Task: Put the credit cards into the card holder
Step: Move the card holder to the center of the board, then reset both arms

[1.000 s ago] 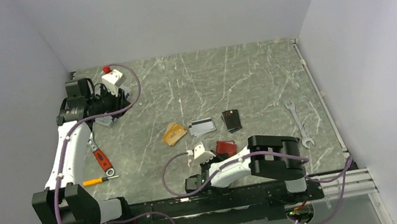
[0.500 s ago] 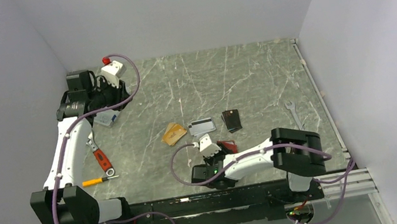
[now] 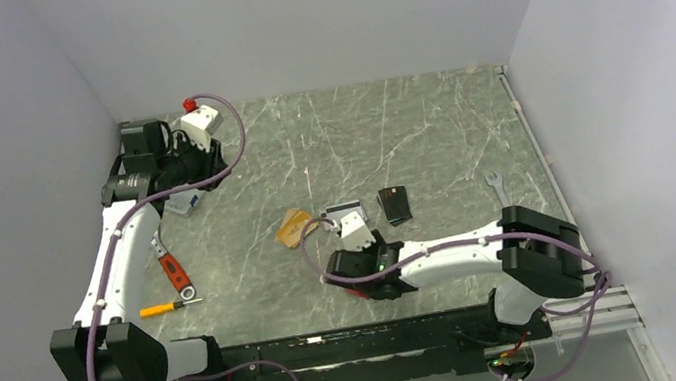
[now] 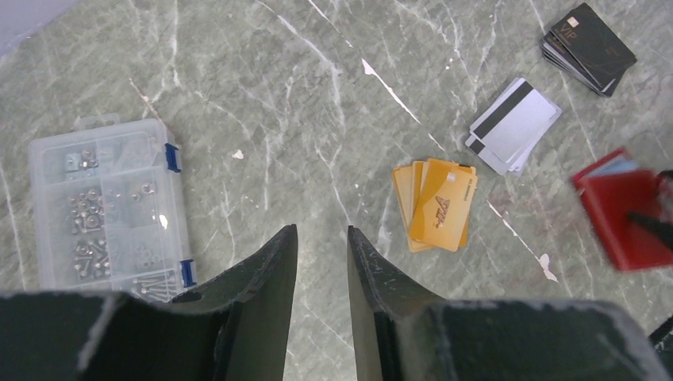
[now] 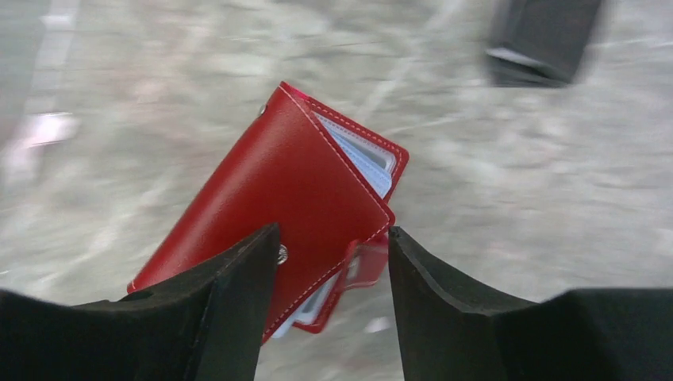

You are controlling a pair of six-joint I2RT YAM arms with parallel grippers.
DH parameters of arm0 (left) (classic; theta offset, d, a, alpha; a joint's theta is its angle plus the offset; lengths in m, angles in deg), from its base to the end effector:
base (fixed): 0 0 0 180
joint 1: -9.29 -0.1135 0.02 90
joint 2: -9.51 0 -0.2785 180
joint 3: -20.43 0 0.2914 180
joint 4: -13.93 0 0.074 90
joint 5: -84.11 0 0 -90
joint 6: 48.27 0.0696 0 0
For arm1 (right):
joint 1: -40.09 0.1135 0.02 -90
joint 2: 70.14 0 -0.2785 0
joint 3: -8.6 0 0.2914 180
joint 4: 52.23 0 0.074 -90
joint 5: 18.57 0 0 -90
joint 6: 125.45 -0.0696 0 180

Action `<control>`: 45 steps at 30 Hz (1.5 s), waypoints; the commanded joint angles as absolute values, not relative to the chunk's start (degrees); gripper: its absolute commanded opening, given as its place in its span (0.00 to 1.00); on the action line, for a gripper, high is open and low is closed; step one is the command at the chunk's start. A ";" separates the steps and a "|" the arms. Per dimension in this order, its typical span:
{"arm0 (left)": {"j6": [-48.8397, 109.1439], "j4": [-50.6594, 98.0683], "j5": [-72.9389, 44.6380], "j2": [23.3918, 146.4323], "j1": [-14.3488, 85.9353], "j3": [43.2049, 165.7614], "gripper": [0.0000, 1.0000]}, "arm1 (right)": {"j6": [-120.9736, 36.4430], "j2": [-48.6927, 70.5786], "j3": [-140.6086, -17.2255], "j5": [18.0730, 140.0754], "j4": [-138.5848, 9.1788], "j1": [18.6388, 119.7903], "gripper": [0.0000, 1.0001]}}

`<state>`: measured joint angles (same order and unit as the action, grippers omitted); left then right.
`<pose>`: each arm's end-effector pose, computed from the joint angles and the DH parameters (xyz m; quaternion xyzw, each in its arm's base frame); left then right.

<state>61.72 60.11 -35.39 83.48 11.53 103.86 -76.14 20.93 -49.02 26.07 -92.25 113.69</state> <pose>0.3368 -0.0475 0.3486 0.2787 0.8262 -0.1580 0.4635 0.1331 0.2770 0.1135 -0.2055 0.8914 -0.0956 0.3925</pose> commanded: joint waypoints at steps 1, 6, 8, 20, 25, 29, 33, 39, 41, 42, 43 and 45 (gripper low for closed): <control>59.54 60.50 -36.34 83.70 13.23 106.17 0.36 | -77.39 17.63 -53.34 56.52 -89.33 110.52 0.59; 59.42 60.88 -35.06 84.66 16.81 105.62 0.37 | -73.78 10.24 -61.75 54.67 -97.29 104.44 0.72; 58.86 61.67 -36.50 85.45 17.02 106.18 0.39 | -72.65 6.91 -62.77 55.10 -98.49 100.39 0.76; 56.83 59.78 -43.98 87.13 12.65 103.67 0.63 | -62.41 -3.56 -63.13 68.04 -91.14 56.30 1.00; 55.55 58.57 -48.13 90.04 4.33 104.38 0.67 | -60.93 -1.19 -56.39 60.23 -79.57 44.48 1.00; 52.75 50.02 -41.13 90.58 0.49 99.38 0.68 | -56.76 -4.07 -41.51 46.62 -61.49 43.00 0.99; 52.46 45.41 -38.86 93.05 -1.34 95.87 0.68 | -54.15 -3.29 -33.91 37.68 -49.52 42.85 0.96; 50.70 37.36 -36.48 95.93 -2.85 91.63 0.66 | -52.14 0.79 -28.95 35.15 -39.77 42.90 0.95; 50.91 34.24 -35.91 96.14 -2.92 89.38 0.66 | -51.88 2.24 -27.37 34.04 -36.32 42.88 0.95; 50.99 32.36 -35.51 96.17 -2.98 88.00 0.66 | -51.11 2.78 -26.63 33.81 -34.44 42.86 0.95; 51.04 30.55 -34.97 96.20 -3.01 86.50 0.66 | -50.82 3.40 -26.13 33.63 -32.27 42.86 0.95; 50.93 26.48 -33.19 96.12 -2.99 83.62 0.66 | -50.38 4.63 -25.14 33.43 -29.13 42.88 0.94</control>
<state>51.69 37.16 -36.00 96.29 -2.85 87.58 -52.68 2.88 -26.96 36.65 -41.19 42.96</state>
